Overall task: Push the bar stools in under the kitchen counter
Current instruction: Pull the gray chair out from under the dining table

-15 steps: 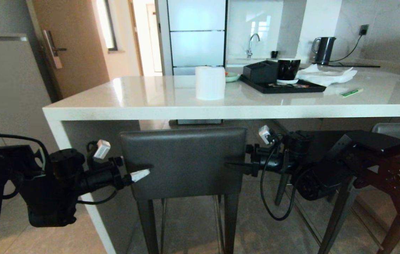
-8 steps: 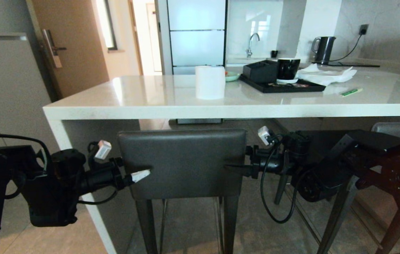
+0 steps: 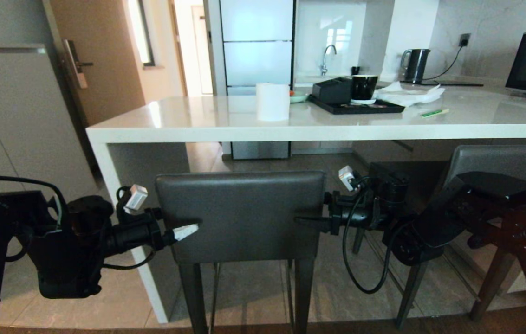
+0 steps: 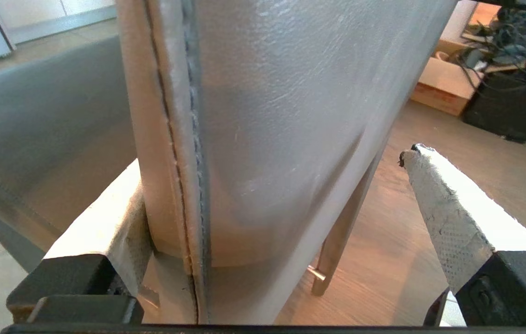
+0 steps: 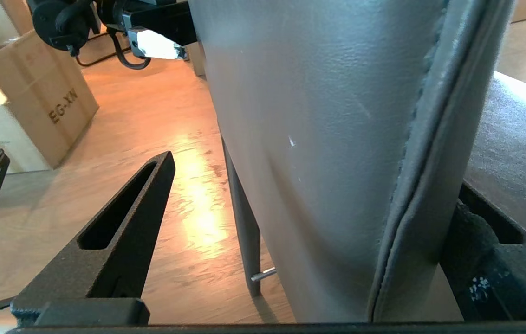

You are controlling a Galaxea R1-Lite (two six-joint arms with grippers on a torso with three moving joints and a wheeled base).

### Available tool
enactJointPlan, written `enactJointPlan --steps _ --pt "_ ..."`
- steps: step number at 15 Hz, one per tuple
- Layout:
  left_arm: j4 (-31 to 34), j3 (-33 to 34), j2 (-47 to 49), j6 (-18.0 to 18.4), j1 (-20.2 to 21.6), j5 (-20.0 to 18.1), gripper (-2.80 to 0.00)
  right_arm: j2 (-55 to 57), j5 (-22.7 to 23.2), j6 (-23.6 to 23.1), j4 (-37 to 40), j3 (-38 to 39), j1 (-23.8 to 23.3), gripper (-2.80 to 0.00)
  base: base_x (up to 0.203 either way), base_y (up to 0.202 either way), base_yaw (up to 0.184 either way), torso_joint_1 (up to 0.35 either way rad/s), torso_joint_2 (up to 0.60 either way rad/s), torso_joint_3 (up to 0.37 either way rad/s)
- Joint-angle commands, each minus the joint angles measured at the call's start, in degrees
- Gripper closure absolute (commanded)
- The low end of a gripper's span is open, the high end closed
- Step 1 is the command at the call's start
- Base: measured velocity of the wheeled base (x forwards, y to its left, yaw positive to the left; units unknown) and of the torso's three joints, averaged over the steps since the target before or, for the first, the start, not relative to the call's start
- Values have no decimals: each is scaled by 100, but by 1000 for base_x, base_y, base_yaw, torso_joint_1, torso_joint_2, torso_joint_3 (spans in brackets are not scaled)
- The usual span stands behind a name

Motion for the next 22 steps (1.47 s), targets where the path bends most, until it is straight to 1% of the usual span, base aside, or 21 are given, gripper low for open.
enactJointPlan --steps 1,6,8,10,15,17,22 --pt "-60 17 -62 -1 -18 -33 -280 -12 31 -2 -49 -4 -8 -280 -194 0 -1 7 2 2" --pt "-60 162 -164 -1 -34 -40 -280 -20 31 -2 -62 54 1 -280 -192 0 -2 3 1 2" --pt "-60 263 -177 16 -45 -31 -280 -20 34 -2 -189 168 1 -280 -192 0 -1 0 2 4" --pt "-60 272 -159 207 -36 -36 -280 -29 36 5 -268 250 1 -280 -198 0 -2 -1 0 3" --pt "-60 345 -211 238 -71 -6 -280 -125 40 -2 -297 357 1 -280 -193 0 -2 3 2 1" --pt "-60 360 -203 341 -80 -6 -280 -144 31 7 -339 387 1 -280 -195 0 0 2 4 0" --pt "-60 359 -220 369 -115 22 -280 -161 40 -2 -356 401 -8 -280 -194 0 -2 2 3 2"
